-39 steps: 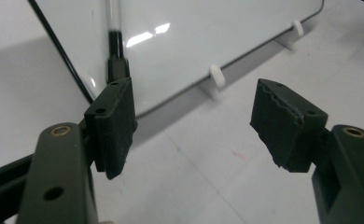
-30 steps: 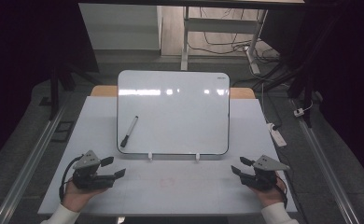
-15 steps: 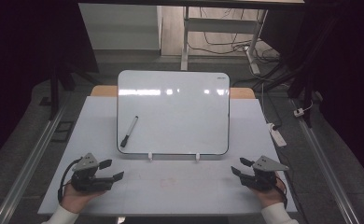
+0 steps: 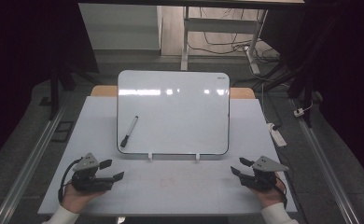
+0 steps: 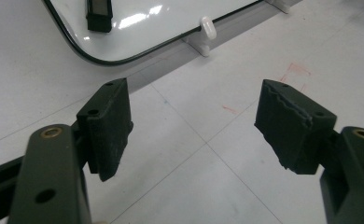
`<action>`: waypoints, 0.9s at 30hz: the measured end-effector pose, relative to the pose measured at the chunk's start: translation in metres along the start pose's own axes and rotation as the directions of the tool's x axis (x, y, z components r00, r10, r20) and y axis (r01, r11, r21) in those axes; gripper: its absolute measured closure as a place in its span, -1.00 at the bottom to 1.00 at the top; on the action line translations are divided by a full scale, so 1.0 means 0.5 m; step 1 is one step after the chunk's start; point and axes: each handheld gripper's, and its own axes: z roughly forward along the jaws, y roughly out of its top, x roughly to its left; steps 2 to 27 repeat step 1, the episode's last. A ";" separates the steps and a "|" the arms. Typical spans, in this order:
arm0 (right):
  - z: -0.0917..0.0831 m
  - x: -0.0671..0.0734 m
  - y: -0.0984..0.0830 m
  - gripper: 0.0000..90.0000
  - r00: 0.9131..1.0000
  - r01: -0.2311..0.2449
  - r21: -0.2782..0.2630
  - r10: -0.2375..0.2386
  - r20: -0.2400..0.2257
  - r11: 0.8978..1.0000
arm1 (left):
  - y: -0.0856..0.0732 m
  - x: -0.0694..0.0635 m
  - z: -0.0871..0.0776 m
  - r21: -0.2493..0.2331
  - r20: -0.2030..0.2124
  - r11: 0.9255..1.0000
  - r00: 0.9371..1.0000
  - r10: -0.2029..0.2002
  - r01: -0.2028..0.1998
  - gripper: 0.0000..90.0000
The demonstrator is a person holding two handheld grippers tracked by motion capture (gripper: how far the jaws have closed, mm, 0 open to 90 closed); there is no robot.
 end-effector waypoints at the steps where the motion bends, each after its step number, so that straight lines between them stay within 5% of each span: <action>1: 0.000 0.000 0.000 0.01 1.000 0.000 -0.001 0.000 0.000 1.000 | 0.000 0.000 0.000 0.000 0.001 1.000 1.000 0.001 -0.001 -0.40; 27: 0.000 0.000 0.000 0.01 1.000 0.000 -0.001 0.000 0.000 1.000 | 0.000 0.000 0.000 0.000 0.001 1.000 1.000 0.001 -0.001 -0.40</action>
